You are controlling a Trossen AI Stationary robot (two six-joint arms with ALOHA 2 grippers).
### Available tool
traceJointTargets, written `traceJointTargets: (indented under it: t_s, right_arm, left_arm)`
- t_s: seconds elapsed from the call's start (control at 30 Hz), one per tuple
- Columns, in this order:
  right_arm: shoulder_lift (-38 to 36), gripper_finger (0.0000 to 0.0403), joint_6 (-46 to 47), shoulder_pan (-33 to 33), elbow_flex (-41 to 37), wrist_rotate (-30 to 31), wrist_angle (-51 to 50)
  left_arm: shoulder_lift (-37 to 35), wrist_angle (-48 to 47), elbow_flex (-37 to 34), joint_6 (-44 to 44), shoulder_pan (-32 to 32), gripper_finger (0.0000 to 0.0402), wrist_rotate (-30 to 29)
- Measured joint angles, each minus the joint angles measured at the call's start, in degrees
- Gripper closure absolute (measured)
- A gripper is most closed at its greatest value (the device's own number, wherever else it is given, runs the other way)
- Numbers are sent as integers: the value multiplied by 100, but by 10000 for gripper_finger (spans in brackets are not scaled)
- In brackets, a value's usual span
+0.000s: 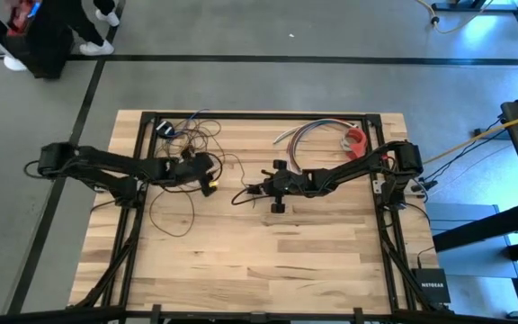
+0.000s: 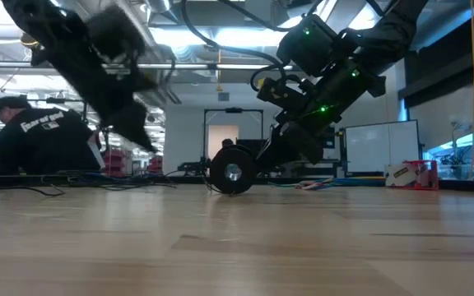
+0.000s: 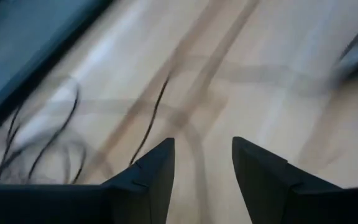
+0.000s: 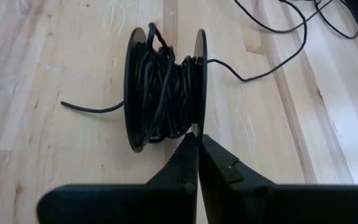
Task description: Coiling cords
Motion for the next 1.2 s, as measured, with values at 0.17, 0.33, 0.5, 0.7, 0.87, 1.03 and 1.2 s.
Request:
traceJointTargets:
  t_s: [0.17, 0.33, 0.5, 0.7, 0.87, 1.03, 1.2]
  right_arm:
    - [0, 397, 47, -1, 0, -2, 2]
    - [0, 397, 367, -2, 0, -2, 86]
    - [0, 397, 729, -4, 2, -4, 367]
    - [0, 398, 746, -4, 2, -7, 458]
    - [0, 397, 778, -4, 2, -9, 481]
    - [0, 397, 859, -2, 2, -115, 557]
    - [0, 397, 861, -2, 2, -181, 627]
  left_arm:
    - [-107, 1269, 17, 133, -428, 249, 400]
    - [543, 2368, 17, 242, -907, 249, 494]
    - [1342, 2935, 13, 339, -1171, 249, 506]
    - [1846, 3657, 17, 731, -1190, 249, 503]
    - [1914, 3722, 17, 855, -1190, 249, 696]
    - [1914, 3954, 17, 991, -1167, 270, 986]
    - [1953, 4024, 19, 1066, -1079, 328, 987]
